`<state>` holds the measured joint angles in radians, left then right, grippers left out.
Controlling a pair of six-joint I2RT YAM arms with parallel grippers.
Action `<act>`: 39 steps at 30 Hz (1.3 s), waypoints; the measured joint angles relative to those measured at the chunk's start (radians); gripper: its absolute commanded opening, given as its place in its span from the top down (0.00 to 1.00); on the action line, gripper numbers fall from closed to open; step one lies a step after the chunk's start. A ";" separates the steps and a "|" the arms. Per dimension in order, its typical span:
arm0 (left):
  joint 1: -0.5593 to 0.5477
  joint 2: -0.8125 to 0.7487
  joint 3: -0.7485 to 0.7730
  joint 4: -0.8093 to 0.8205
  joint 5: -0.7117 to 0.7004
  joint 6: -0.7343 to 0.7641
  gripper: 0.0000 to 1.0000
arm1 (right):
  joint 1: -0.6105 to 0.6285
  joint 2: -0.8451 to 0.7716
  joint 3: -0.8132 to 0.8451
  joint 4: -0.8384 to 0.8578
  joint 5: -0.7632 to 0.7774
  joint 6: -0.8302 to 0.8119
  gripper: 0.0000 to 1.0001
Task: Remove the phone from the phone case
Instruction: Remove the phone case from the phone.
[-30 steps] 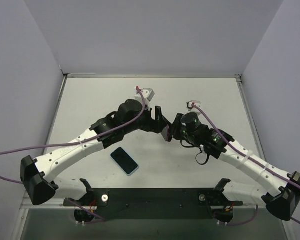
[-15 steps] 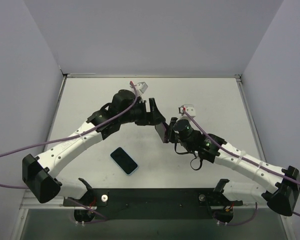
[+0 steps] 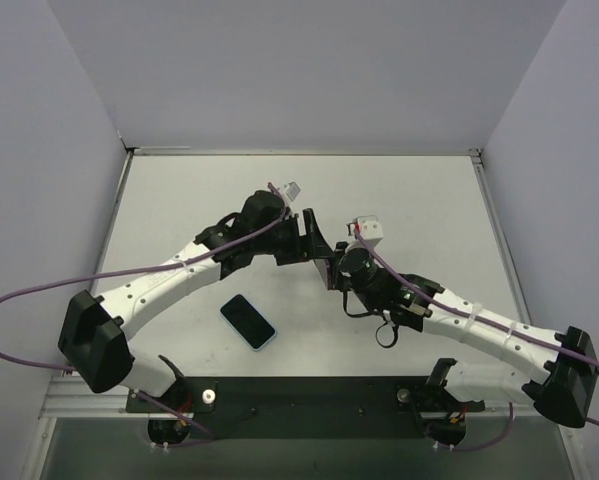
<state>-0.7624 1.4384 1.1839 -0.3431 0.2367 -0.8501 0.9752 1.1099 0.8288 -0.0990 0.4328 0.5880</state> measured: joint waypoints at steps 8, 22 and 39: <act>-0.018 0.065 0.066 -0.051 -0.024 -0.009 0.18 | 0.017 0.058 0.001 0.005 0.026 -0.021 1.00; -0.030 0.190 0.177 -0.229 -0.054 -0.063 0.36 | 0.035 0.115 0.020 -0.032 0.079 -0.061 1.00; -0.026 0.209 0.166 -0.294 -0.045 -0.101 0.34 | 0.046 0.143 0.024 -0.060 0.094 -0.076 1.00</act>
<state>-0.7879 1.6478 1.3499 -0.6369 0.1917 -0.9516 1.0210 1.2530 0.8532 -0.1585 0.5266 0.5117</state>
